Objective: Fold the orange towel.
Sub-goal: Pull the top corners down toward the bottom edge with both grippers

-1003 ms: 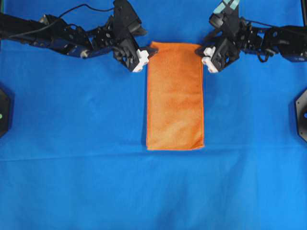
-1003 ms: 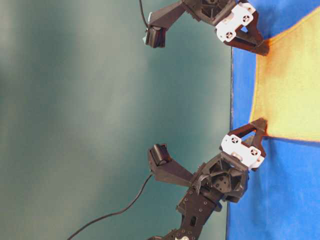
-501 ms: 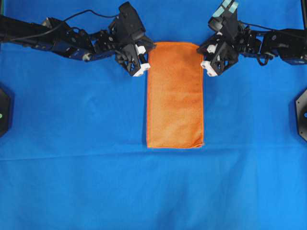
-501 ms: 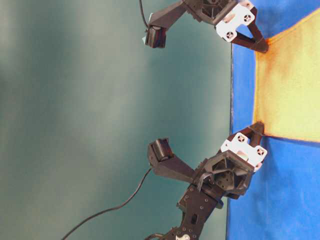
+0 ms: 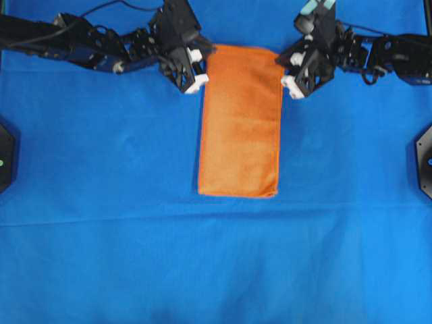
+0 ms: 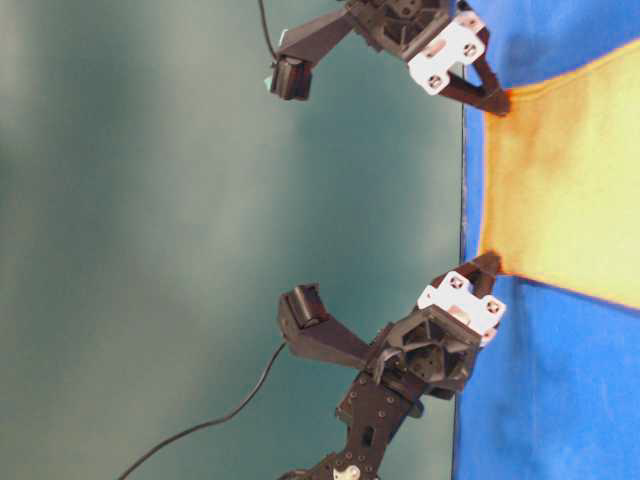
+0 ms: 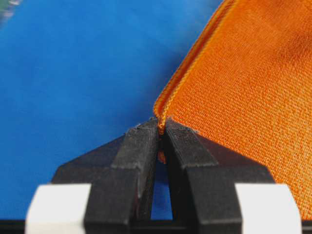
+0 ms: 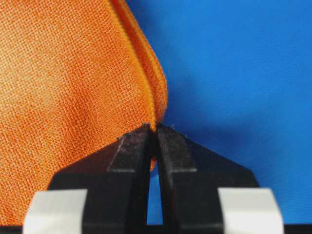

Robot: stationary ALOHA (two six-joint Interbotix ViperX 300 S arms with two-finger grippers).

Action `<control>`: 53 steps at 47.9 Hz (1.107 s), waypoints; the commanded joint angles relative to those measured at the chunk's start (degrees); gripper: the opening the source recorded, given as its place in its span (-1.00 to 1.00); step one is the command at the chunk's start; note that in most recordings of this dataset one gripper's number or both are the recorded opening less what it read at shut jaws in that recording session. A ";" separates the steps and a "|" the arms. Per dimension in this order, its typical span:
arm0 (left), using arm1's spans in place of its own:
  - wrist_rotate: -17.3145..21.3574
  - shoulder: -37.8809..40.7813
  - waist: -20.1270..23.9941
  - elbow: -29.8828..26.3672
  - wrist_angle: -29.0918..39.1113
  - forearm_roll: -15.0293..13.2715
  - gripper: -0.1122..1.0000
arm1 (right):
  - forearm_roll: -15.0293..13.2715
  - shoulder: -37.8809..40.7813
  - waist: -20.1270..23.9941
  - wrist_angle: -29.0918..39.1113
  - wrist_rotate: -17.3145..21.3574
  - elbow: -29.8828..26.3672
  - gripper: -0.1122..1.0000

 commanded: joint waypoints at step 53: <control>3.34 -18.11 -6.59 2.99 11.43 0.09 -0.73 | 0.18 -18.72 8.26 10.55 -2.46 1.58 -0.73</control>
